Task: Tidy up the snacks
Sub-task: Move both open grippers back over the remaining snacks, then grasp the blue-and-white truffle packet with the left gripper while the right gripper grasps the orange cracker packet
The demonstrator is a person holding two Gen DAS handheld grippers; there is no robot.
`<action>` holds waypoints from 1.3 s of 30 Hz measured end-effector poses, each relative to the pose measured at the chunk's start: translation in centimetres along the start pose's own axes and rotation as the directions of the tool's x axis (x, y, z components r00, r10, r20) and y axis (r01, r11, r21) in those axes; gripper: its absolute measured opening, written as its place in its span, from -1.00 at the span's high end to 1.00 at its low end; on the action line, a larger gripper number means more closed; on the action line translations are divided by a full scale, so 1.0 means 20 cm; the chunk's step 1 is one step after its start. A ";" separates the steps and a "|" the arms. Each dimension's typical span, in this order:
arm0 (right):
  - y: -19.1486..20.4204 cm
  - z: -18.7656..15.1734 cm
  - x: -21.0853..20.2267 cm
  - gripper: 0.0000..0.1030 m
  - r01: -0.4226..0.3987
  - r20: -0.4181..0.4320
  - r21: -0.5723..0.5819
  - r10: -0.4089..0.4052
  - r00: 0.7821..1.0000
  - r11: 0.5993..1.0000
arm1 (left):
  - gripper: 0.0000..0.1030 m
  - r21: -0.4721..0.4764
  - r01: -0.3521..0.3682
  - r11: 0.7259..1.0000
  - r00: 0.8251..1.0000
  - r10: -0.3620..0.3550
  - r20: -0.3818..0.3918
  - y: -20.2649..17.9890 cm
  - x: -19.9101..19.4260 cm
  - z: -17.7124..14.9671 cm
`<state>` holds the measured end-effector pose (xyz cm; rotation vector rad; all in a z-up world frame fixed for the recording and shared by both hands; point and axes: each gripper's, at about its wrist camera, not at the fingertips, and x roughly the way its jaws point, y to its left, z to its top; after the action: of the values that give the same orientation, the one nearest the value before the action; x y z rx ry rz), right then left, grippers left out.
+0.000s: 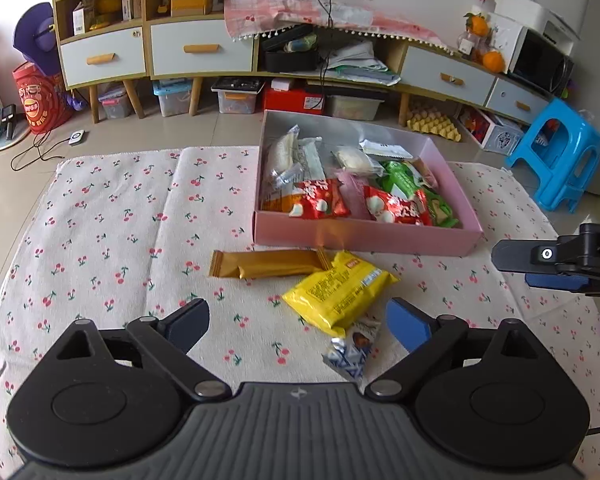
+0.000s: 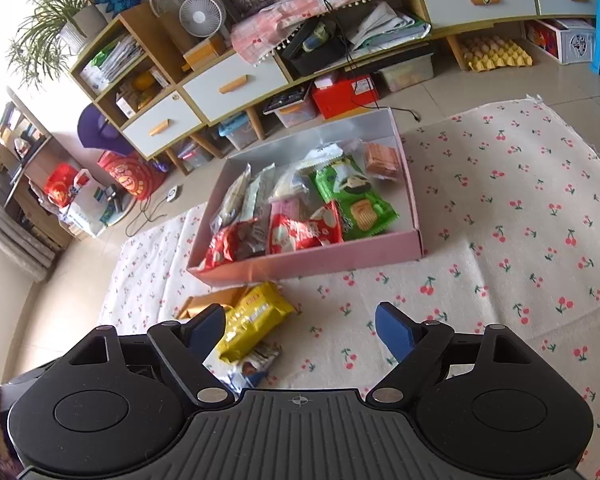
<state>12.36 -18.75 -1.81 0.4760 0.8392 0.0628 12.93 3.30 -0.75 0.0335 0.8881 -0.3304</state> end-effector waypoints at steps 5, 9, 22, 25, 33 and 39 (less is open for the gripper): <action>-0.05 -0.05 0.01 -0.65 0.042 0.012 -0.025 -0.042 0.999 0.999 | -0.92 -0.006 -0.014 1.000 1.000 0.014 0.005 -0.01 0.00 -0.05; -0.08 -0.07 0.00 -0.65 0.060 0.007 -0.029 -0.060 0.998 0.998 | -0.96 0.015 -0.030 0.999 1.000 0.030 -0.001 -0.01 0.00 -0.08; 0.07 -0.36 0.11 -0.67 0.058 -0.094 -0.259 -0.085 0.992 0.964 | -0.98 0.066 -0.091 0.994 0.996 0.092 -0.015 0.10 0.11 -0.17; 0.13 -0.41 0.14 -0.68 0.002 -0.146 -0.270 -0.043 0.988 0.963 | -0.98 0.067 -0.104 0.992 0.994 0.106 -0.026 0.12 0.12 -0.18; 0.20 -0.46 0.21 -0.67 0.026 -0.166 -0.320 -0.083 0.983 0.947 | -0.98 0.079 -0.095 0.992 0.995 0.098 -0.033 0.13 0.12 -0.18; 0.15 -0.47 0.23 -0.66 0.088 -0.147 -0.331 -0.143 0.979 0.939 | -0.96 0.105 -0.063 0.992 0.997 0.067 -0.033 0.09 0.14 -0.18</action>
<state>8.93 -11.32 -9.11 0.1110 1.0009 0.1316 12.39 4.78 -5.35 0.1647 0.9038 -0.3160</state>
